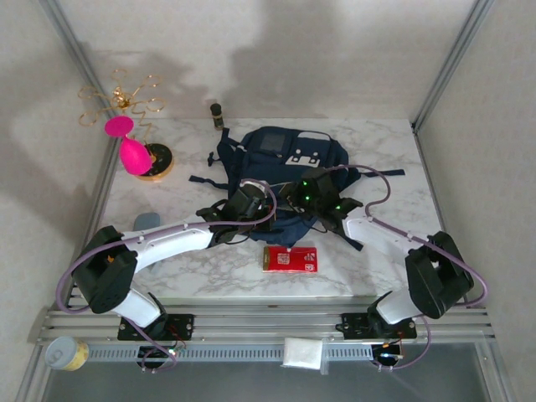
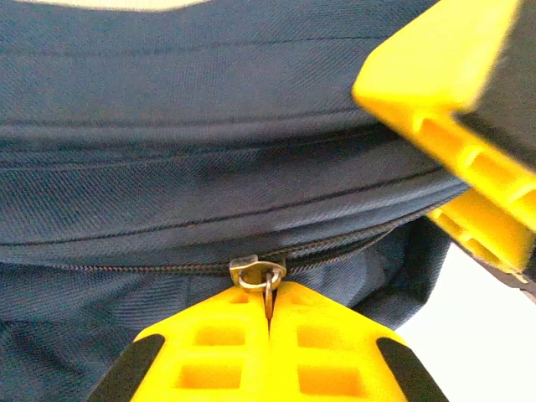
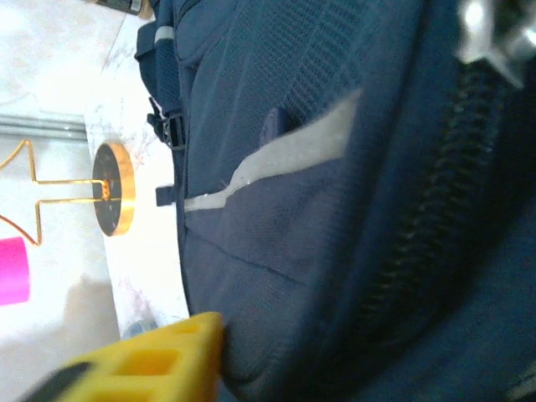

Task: Pack books, pencil case, and school supplies into a backpack

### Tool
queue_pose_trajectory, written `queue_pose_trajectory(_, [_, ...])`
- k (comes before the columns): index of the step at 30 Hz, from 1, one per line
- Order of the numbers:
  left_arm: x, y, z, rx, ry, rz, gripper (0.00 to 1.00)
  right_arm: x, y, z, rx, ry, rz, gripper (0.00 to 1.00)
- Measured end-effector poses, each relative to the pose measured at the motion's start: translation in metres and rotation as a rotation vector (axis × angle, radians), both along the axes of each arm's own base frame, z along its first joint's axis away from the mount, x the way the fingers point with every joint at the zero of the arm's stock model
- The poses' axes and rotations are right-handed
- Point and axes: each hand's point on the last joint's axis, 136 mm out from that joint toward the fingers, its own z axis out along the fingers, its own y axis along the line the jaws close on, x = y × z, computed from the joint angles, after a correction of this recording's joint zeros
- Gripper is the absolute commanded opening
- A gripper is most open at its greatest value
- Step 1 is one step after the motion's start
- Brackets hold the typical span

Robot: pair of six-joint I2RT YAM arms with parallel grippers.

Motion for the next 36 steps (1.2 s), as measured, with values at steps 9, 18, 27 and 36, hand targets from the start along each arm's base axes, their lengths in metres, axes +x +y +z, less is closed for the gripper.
queue_pose_trajectory(9, [0.003,0.023,0.008,0.076,-0.028,0.074,0.0,0.007,-0.016,0.027,0.022,-0.113,0.106,0.0])
queue_pose_trajectory(18, [0.006,0.021,0.017,0.058,-0.043,0.038,0.0,0.032,-0.083,0.071,0.081,-0.139,0.217,0.19])
queue_pose_trajectory(27, [0.014,0.009,-0.011,0.089,0.009,0.008,0.0,0.026,-0.056,0.043,0.017,-0.124,0.099,0.74])
queue_pose_trajectory(36, [0.013,0.011,-0.013,0.074,0.004,0.014,0.0,0.005,-0.003,-0.007,-0.008,-0.006,-0.072,0.34])
